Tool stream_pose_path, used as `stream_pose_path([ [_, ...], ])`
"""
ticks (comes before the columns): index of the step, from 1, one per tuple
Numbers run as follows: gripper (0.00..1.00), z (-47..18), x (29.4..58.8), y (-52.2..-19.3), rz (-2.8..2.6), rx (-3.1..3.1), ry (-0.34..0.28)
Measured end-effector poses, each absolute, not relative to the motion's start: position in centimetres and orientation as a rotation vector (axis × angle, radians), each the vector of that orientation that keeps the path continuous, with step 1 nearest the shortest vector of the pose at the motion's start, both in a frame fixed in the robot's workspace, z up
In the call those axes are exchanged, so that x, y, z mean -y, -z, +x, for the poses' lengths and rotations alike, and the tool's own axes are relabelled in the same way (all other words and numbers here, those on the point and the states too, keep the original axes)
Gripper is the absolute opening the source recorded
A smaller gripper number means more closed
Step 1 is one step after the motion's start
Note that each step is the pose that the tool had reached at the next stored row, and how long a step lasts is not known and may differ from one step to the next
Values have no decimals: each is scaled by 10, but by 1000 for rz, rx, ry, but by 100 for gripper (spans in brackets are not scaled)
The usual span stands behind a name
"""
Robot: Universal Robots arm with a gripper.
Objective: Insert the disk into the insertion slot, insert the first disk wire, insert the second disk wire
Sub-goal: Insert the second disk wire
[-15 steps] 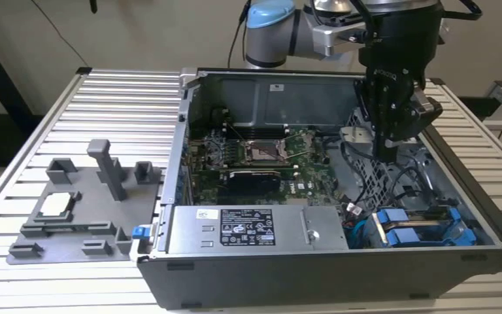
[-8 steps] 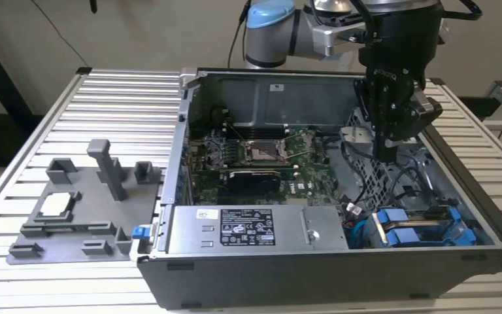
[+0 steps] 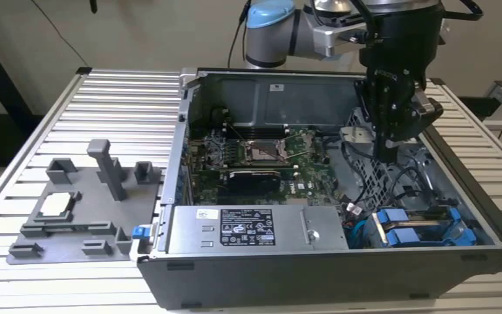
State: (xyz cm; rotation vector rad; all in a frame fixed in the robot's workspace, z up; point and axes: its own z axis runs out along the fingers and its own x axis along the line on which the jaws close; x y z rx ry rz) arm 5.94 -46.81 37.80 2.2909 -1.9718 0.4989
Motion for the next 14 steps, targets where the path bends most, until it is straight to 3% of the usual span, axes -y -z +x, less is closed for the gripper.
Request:
stream_pose_path([
  [14,16,78,499,-377,2284,1956,-457],
])
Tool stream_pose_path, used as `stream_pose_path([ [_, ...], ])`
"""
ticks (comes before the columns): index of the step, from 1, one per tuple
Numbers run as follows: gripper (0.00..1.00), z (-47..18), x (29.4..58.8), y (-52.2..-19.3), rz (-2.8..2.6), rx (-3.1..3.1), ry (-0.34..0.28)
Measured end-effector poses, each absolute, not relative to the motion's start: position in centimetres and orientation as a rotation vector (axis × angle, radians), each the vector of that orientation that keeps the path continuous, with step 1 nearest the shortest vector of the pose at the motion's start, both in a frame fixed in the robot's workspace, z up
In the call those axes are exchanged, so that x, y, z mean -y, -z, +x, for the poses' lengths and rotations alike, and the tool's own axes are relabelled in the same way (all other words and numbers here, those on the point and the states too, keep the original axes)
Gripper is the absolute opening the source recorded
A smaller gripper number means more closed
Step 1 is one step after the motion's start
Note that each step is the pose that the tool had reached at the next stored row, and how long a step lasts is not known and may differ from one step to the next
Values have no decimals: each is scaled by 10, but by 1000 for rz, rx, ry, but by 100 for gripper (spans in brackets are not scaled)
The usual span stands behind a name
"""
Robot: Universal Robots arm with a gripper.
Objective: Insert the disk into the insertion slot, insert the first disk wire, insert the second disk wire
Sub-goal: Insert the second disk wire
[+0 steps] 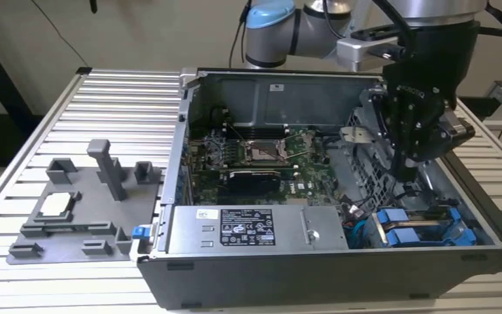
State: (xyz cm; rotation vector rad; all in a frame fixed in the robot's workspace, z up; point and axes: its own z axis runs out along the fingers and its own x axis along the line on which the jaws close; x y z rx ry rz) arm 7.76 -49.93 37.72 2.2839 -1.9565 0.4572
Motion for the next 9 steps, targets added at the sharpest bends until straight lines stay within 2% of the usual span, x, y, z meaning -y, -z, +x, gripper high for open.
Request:
stream_pose_path([
  [9,16,91,524,-377,2279,1946,-428],
])
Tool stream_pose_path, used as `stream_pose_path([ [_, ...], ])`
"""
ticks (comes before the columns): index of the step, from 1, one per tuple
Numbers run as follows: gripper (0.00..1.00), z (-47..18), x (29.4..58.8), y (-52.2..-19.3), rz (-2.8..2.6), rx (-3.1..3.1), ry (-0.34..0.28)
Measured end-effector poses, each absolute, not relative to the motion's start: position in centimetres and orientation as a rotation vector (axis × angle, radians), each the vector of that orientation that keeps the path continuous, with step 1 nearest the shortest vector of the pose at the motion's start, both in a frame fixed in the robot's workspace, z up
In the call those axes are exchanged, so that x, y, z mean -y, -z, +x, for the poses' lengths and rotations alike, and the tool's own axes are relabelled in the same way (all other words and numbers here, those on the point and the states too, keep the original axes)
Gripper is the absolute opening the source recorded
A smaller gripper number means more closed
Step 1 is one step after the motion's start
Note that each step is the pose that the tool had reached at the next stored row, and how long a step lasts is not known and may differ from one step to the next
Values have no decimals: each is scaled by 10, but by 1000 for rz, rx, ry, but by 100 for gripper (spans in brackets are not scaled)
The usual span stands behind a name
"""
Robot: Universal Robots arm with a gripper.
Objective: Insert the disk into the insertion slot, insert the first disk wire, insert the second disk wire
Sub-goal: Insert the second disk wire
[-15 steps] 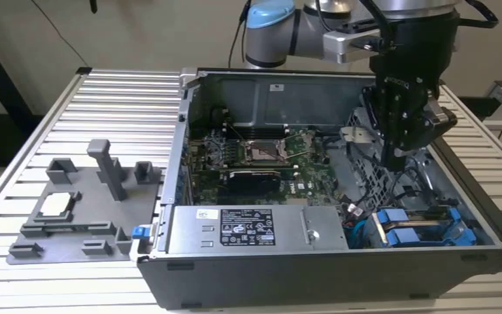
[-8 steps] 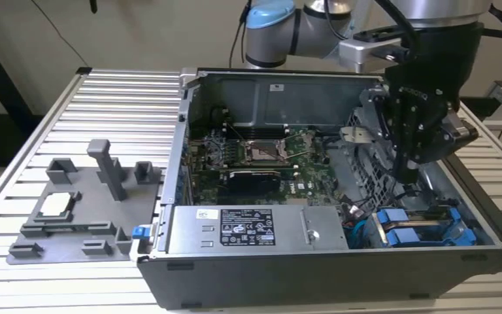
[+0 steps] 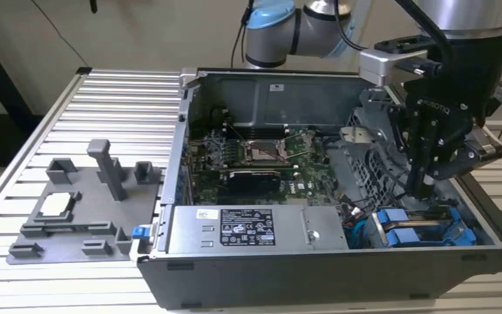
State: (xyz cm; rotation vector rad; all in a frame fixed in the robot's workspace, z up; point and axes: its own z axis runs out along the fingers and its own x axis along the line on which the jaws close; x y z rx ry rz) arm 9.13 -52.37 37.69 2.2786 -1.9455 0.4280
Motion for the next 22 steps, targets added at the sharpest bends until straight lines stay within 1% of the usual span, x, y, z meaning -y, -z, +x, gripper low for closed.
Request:
stream_pose_path([
  [7,16,97,536,-377,2276,1941,-415],
  [17,16,99,540,-377,2275,1938,-411],
  [22,16,99,540,-377,2304,1970,-367],
])
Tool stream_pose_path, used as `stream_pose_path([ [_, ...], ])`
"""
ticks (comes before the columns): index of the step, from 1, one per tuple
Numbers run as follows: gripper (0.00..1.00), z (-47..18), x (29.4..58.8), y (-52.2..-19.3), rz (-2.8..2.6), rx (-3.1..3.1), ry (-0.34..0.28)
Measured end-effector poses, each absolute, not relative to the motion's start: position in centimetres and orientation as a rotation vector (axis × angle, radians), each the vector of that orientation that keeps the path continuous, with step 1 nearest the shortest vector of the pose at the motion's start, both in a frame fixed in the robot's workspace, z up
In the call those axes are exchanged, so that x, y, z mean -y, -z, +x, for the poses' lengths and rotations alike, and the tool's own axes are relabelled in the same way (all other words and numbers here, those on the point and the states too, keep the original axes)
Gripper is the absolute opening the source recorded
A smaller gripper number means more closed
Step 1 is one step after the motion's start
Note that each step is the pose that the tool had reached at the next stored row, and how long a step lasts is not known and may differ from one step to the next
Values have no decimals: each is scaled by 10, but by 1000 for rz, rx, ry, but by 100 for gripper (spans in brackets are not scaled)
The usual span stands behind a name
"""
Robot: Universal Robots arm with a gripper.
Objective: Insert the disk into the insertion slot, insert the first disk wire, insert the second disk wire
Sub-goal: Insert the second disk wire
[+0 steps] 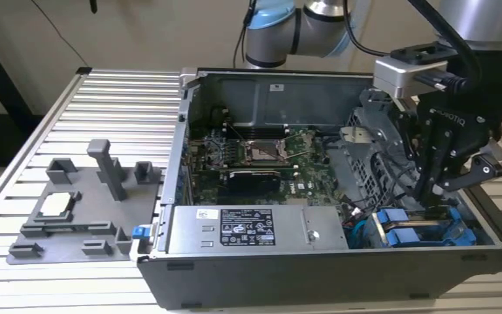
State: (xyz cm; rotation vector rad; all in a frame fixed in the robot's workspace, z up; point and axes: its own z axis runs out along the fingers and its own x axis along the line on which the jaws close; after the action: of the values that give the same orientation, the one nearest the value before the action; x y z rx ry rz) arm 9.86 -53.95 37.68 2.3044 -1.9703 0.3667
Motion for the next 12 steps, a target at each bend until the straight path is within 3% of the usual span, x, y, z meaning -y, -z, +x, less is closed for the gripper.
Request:
stream_pose_path([
  [12,16,99,541,-377,2426,2107,-160],
])
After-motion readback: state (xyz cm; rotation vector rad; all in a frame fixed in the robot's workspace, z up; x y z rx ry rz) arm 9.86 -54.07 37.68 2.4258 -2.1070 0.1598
